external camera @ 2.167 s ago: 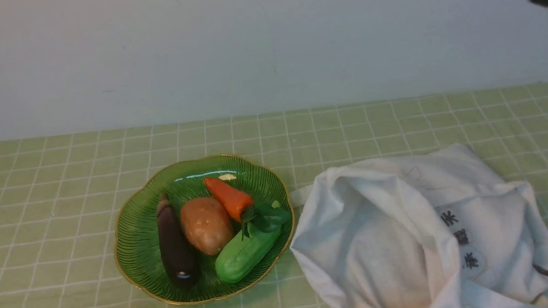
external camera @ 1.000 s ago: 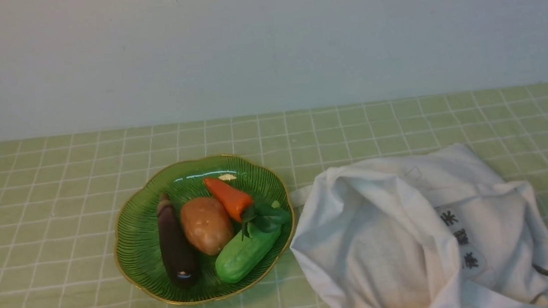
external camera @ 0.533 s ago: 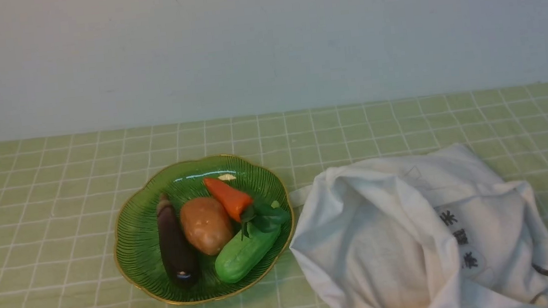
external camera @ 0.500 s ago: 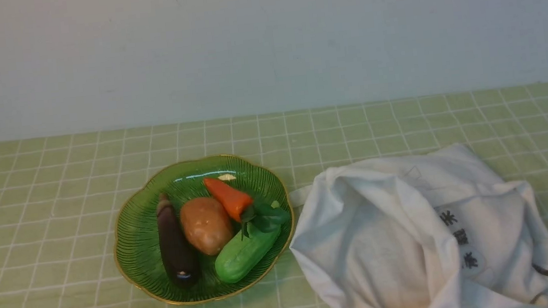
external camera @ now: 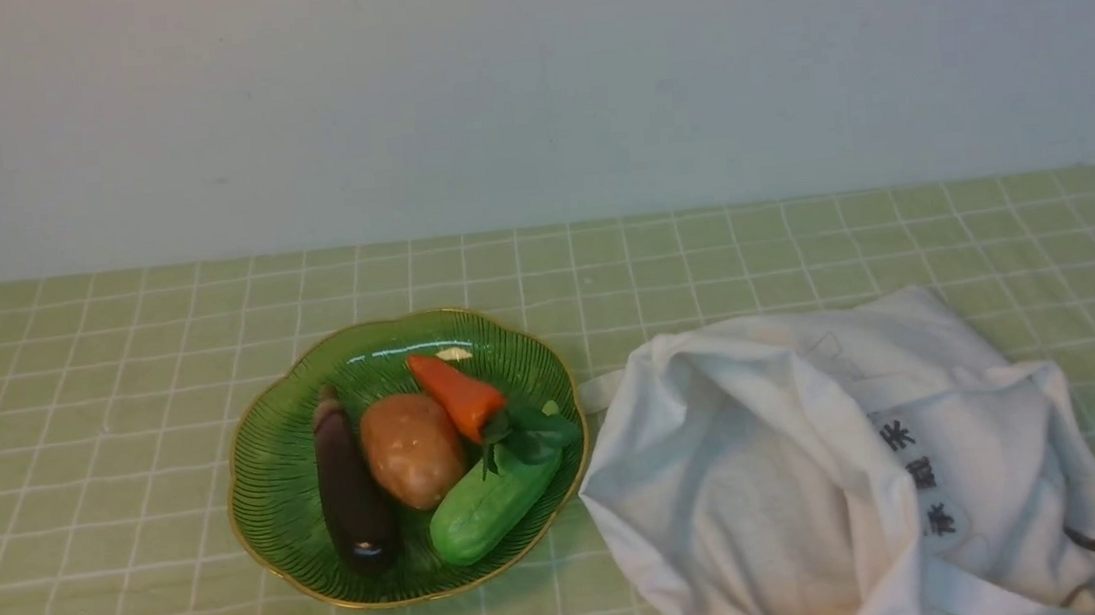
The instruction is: Take vegetables from bag on green coffee tablecloth place on plate.
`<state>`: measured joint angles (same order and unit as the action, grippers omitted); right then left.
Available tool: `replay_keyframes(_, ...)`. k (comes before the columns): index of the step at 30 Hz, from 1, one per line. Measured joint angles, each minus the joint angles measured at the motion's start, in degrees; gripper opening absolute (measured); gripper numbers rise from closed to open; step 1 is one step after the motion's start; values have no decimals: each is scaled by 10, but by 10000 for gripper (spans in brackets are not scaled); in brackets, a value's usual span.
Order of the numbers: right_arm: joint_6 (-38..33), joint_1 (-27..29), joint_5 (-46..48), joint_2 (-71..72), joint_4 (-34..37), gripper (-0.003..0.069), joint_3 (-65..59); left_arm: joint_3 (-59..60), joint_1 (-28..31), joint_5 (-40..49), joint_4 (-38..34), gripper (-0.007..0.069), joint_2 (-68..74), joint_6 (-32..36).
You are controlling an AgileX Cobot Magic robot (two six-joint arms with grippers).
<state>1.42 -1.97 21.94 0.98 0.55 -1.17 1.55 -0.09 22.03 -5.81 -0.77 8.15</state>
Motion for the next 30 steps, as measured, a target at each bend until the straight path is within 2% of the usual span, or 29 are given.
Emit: replay_keyframes(30, -14, 4, 0, 0, -5, -17, 0, 0, 0, 0, 0, -5, 0, 0)
